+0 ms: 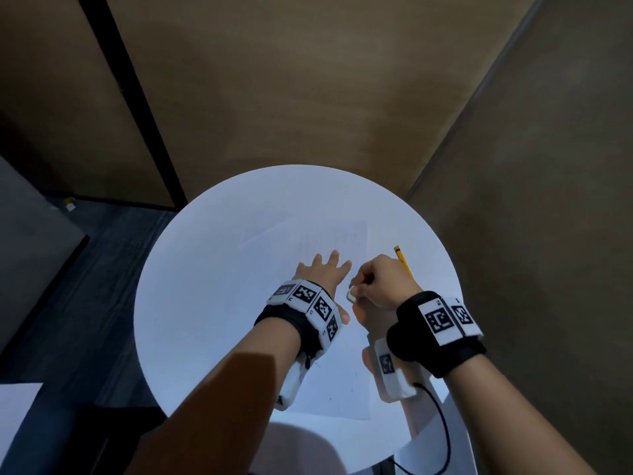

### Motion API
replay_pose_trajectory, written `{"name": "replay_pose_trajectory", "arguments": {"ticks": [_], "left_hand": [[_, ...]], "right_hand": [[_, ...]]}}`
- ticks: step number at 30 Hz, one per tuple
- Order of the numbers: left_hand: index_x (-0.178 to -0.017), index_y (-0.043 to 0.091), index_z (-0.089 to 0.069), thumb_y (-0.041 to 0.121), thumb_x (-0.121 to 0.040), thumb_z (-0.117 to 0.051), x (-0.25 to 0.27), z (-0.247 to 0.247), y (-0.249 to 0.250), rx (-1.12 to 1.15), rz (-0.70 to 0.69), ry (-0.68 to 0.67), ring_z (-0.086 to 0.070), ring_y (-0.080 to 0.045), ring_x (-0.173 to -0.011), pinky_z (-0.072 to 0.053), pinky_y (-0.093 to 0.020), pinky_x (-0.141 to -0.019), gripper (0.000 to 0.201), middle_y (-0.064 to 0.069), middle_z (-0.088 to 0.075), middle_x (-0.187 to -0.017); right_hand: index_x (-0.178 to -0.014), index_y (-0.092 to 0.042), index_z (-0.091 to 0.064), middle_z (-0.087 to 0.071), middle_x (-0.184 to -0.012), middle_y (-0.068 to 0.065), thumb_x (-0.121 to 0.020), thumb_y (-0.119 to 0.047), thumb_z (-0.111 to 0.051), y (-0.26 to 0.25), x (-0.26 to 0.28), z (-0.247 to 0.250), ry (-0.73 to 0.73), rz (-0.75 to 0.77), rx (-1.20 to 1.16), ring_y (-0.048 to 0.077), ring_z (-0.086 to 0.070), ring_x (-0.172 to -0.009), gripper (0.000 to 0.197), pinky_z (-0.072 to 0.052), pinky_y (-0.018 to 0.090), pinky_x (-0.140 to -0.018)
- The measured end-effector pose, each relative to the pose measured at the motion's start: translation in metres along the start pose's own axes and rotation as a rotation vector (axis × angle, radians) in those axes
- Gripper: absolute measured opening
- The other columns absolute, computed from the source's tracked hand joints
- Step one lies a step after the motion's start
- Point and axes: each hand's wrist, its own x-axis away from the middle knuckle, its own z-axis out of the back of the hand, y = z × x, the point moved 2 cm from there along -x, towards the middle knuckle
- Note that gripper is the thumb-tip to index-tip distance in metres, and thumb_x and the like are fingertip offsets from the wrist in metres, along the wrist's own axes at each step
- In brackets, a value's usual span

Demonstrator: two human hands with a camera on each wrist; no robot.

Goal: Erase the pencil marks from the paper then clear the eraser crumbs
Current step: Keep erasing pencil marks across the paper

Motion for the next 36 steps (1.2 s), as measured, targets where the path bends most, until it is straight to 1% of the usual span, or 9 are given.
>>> {"name": "replay_pose_trajectory", "arguments": {"ticks": [3, 8, 13, 18, 22, 27, 30, 33, 36], "left_hand": [[-0.152, 0.021, 0.001, 0.043, -0.081, -0.071, 0.0007, -0.0012, 0.0009, -0.004, -0.001, 0.001, -0.003, -0.034, -0.145, -0.016, -0.053, -0.114, 0.103, -0.008, 0.007, -0.159], [-0.152, 0.021, 0.001, 0.041, -0.081, -0.071, 0.0013, -0.0011, 0.0006, 0.015, 0.003, 0.01, -0.001, -0.034, -0.145, -0.014, -0.052, -0.114, 0.103, -0.008, 0.008, -0.159], [-0.152, 0.022, 0.0, 0.042, -0.082, -0.07, 0.0016, -0.0016, 0.0001, 0.017, 0.001, 0.014, -0.001, -0.034, -0.145, -0.014, -0.052, -0.114, 0.102, -0.007, 0.008, -0.159], [-0.152, 0.021, -0.001, 0.041, -0.081, -0.071, 0.0027, 0.0001, 0.0006, 0.022, -0.002, 0.014, -0.003, -0.034, -0.145, -0.015, -0.052, -0.114, 0.102, -0.008, 0.006, -0.159], [-0.152, 0.021, -0.002, 0.042, -0.082, -0.07, 0.0014, -0.0015, 0.0, 0.018, -0.002, 0.02, -0.003, -0.033, -0.145, -0.016, -0.052, -0.114, 0.1, -0.007, 0.005, -0.159], [-0.152, 0.021, -0.002, 0.041, -0.082, -0.071, 0.0028, -0.0005, 0.0006, 0.024, 0.002, 0.025, -0.003, -0.033, -0.145, -0.016, -0.052, -0.113, 0.1, -0.007, 0.006, -0.159], [-0.152, 0.021, -0.001, 0.041, -0.082, -0.07, 0.003, 0.0004, 0.0006, 0.026, 0.005, 0.006, -0.002, -0.033, -0.145, -0.015, -0.052, -0.114, 0.101, -0.007, 0.008, -0.159], [-0.152, 0.021, -0.001, 0.041, -0.082, -0.07, 0.0035, 0.0003, 0.0016, 0.021, 0.004, 0.007, -0.002, -0.034, -0.145, -0.016, -0.052, -0.114, 0.101, -0.007, 0.007, -0.159], [-0.152, 0.021, -0.001, 0.041, -0.081, -0.071, 0.0038, 0.0, 0.0015, 0.022, 0.005, 0.013, -0.002, -0.034, -0.145, -0.015, -0.052, -0.113, 0.101, -0.007, 0.006, -0.159]], "right_hand": [[-0.091, -0.004, -0.07, -0.069, -0.095, 0.011, -0.087, -0.011, -0.062, -0.0012, -0.0019, 0.0016, 0.09, -0.006, -0.018, 0.02, -0.06, -0.088, 0.012, -0.038, 0.02, -0.069], [-0.086, -0.005, -0.069, -0.063, -0.081, 0.004, -0.085, -0.01, -0.064, 0.0027, 0.0021, 0.0012, -0.046, -0.009, 0.03, 0.013, -0.054, -0.077, 0.007, -0.036, 0.013, -0.054], [-0.088, -0.003, -0.07, -0.069, -0.093, 0.012, -0.085, -0.01, -0.065, 0.002, -0.0044, 0.0037, 0.13, -0.018, -0.056, 0.021, -0.061, -0.088, 0.01, -0.042, 0.023, -0.073], [-0.076, -0.009, -0.066, -0.061, -0.069, -0.002, -0.083, -0.008, -0.067, 0.0024, 0.002, 0.001, -0.058, -0.016, 0.021, 0.01, -0.055, -0.068, 0.007, -0.038, 0.015, -0.055], [-0.081, -0.007, -0.069, -0.068, -0.083, 0.006, -0.083, -0.011, -0.067, 0.0039, -0.0058, 0.005, 0.112, -0.04, -0.062, 0.017, -0.059, -0.081, 0.005, -0.047, 0.025, -0.071], [-0.067, -0.013, -0.061, -0.059, -0.067, -0.002, -0.084, -0.01, -0.066, 0.0035, 0.0028, 0.0015, -0.059, -0.029, 0.003, 0.009, -0.054, -0.065, 0.018, -0.038, 0.016, -0.055], [-0.073, -0.011, -0.064, -0.059, -0.066, -0.004, -0.083, -0.01, -0.066, 0.005, -0.0033, 0.0056, 0.023, -0.046, -0.059, 0.014, -0.056, -0.073, 0.011, -0.043, 0.024, -0.068], [-0.08, -0.007, -0.066, -0.066, -0.082, 0.005, -0.084, -0.012, -0.066, 0.0058, -0.0018, 0.0022, 0.116, -0.035, -0.088, 0.018, -0.059, -0.083, 0.006, -0.047, 0.028, -0.075], [-0.073, -0.011, -0.062, -0.063, -0.077, 0.003, -0.083, -0.011, -0.067, 0.0064, 0.0035, -0.002, -0.002, -0.02, -0.028, 0.016, -0.057, -0.076, 0.012, -0.043, 0.02, -0.061]]}}
